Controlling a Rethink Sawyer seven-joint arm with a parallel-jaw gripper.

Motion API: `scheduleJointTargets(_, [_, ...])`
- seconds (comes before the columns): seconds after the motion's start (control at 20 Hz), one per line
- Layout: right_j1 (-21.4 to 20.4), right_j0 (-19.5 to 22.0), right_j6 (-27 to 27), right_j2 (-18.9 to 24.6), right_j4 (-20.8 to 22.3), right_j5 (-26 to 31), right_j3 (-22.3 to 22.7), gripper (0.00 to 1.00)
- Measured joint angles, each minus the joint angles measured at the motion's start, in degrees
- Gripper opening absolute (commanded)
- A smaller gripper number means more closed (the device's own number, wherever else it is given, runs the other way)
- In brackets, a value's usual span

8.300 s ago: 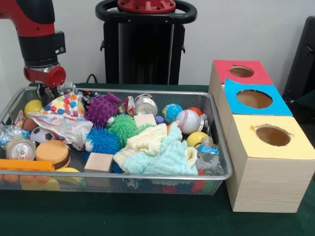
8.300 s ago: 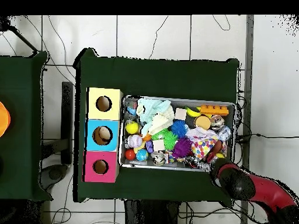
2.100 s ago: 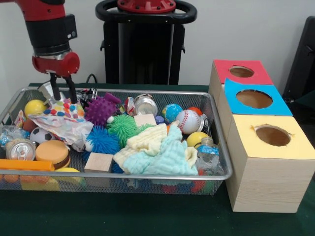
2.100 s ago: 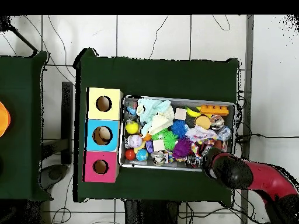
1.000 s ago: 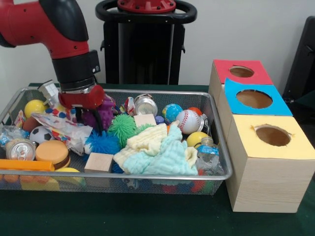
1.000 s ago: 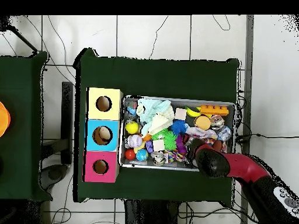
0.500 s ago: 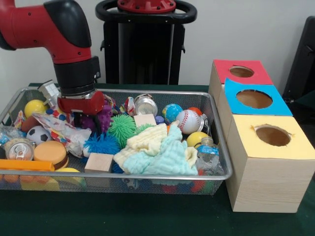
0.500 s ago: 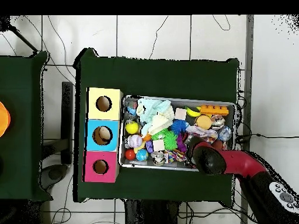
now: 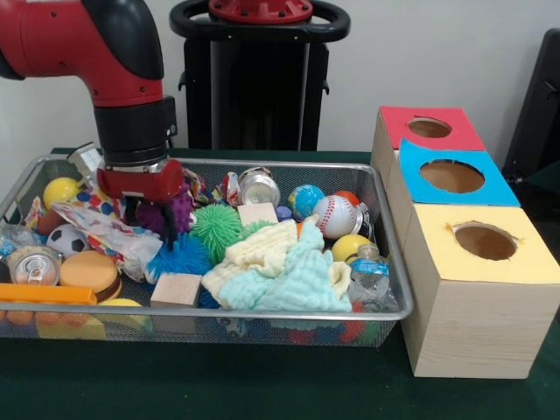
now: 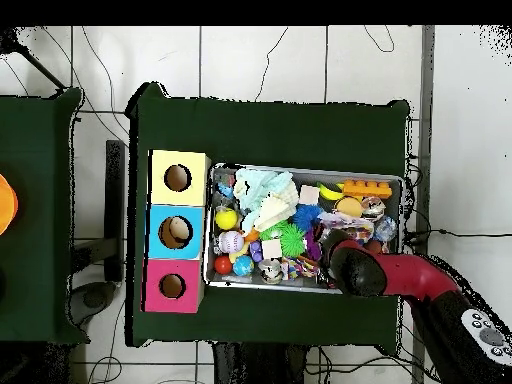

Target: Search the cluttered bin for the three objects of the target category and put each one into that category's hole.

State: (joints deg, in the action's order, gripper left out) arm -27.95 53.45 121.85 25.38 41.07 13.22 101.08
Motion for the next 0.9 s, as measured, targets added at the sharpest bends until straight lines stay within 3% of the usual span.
scheduleJointTargets(0.9, [-5.1,-7.2,0.0,-8.2,0.7,4.4,-1.4,1.0])
